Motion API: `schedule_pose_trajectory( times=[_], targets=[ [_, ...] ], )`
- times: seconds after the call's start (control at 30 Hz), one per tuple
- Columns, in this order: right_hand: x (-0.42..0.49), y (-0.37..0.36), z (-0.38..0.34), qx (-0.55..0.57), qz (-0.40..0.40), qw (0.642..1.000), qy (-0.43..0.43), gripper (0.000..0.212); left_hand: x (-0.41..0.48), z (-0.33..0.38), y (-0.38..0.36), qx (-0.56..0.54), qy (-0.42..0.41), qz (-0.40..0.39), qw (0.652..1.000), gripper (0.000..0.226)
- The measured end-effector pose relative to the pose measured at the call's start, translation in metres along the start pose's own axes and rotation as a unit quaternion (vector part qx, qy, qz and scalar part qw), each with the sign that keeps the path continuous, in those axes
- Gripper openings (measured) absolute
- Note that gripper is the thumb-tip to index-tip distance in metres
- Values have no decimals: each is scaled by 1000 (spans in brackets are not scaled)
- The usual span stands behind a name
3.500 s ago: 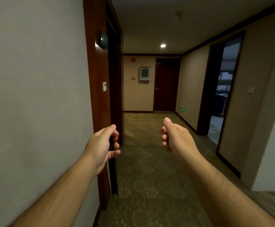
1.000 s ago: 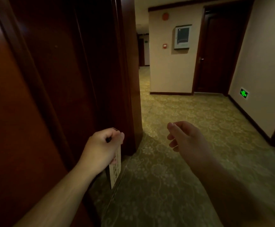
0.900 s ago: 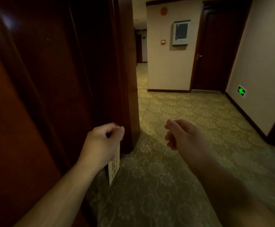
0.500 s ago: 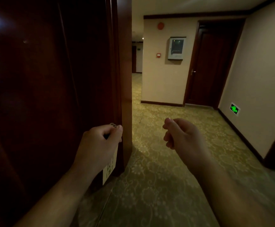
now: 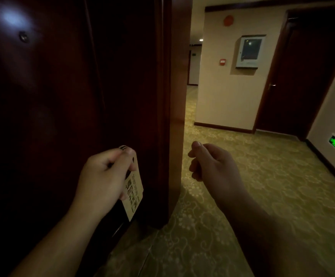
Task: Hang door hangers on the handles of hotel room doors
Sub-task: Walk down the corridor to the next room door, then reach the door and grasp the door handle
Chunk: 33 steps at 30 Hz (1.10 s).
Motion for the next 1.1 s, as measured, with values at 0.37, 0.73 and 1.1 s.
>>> schedule_pose_trajectory(
  times=[0.37, 0.73, 1.1],
  targets=[
    [191, -113, 67, 51, -191, 980, -36, 33, 110, -61, 10, 53, 106, 91, 989, 38],
    [213, -325, 86, 54, -434, 899, -38, 32, 97, -122, 110, -15, 204, 315, 927, 42],
    [253, -466, 67, 46, -537, 842, 9, 33, 161, -170, 193, -8, 210, 439, 874, 41]
  ],
)
Point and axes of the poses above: each hand's wrist, its own x-axis towards the middle knuckle, its own y-axis out of the back of the hand, z = x × y, the point moved 4 cm from there along x, towards the middle knuckle, and after that the axes turned 2 degrees about x, right-handed, at the moved point
